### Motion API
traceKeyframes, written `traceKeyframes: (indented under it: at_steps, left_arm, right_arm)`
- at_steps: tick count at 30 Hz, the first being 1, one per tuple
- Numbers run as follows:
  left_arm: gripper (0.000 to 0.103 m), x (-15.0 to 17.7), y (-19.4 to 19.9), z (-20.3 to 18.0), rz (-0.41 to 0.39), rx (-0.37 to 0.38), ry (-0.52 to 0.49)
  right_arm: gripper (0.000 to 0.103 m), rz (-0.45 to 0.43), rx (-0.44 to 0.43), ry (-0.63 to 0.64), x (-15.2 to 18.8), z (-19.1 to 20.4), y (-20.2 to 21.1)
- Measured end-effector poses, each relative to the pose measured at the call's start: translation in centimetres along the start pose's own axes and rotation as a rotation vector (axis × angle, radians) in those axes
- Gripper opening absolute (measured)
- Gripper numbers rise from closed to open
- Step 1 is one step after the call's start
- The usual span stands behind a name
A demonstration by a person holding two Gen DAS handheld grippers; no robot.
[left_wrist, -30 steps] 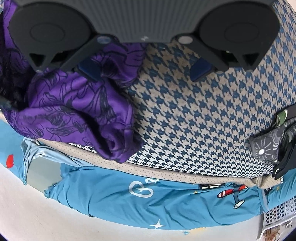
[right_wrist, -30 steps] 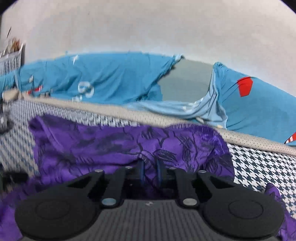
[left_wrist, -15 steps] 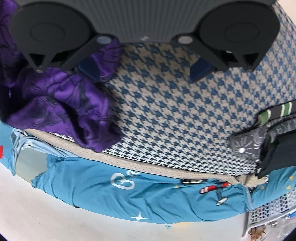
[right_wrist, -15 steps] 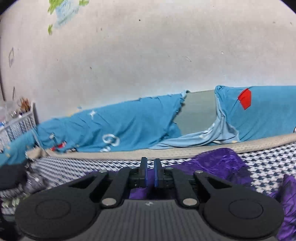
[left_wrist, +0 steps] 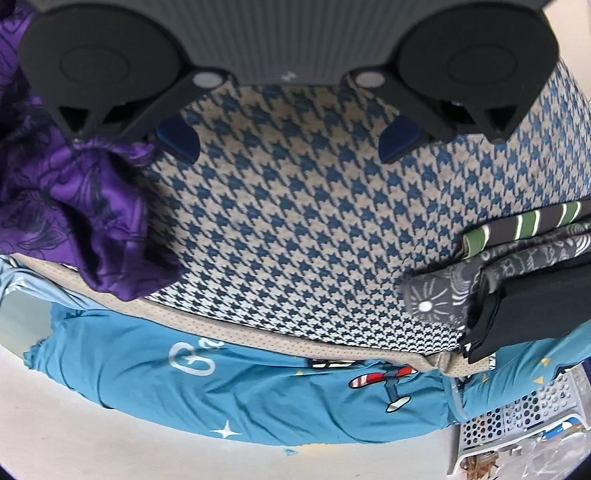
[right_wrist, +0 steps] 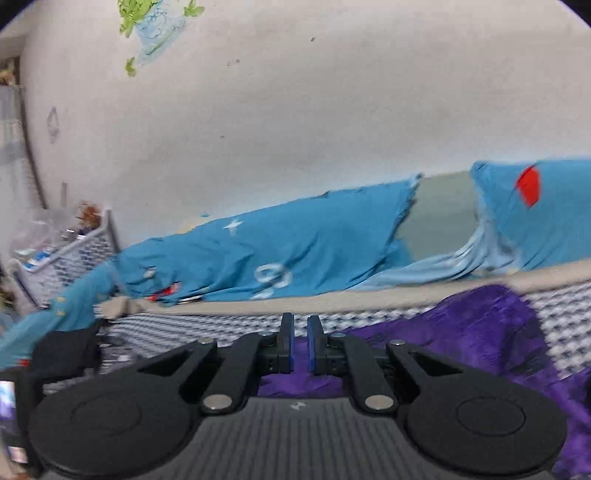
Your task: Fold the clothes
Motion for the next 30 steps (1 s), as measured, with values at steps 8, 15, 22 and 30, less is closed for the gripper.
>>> traceKeyframes:
  at_steps: [8, 15, 22, 30]
  left_arm:
    - [0.103, 0.0, 0.1, -0.4, -0.003, 0.014, -0.002]
    - [0.103, -0.1, 0.2, -0.8, -0.005, 0.036, 0.001]
    - [0.103, -0.1, 0.5, -1.2, -0.009, 0.051, -0.002]
    - [0.103, 0.1, 0.3, -1.5, -0.001, 0.055, 0.001]
  right_arm:
    - [0.013, 0.078, -0.054, 0.128, 2.0, 1.5, 0.5]
    - [0.034, 0.059, 0.088, 0.189, 1.8, -3.1, 1.0]
    - [0.053, 0.096, 0.255, 0.221, 2.4, -8.2, -0.1]
    - [0.055, 0.112, 0.290, 0.237, 3.4, -8.0, -2.6]
Point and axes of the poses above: each gripper's, at about its wrist camera, not at the fingertips, and y roughly against the way its jaws point, z to its left, x to its underside, the point moved 9 cm from there along -y, roughly the way its jaws point, and after that the axes turned 15 degrees about x, right-handed, at the moved point
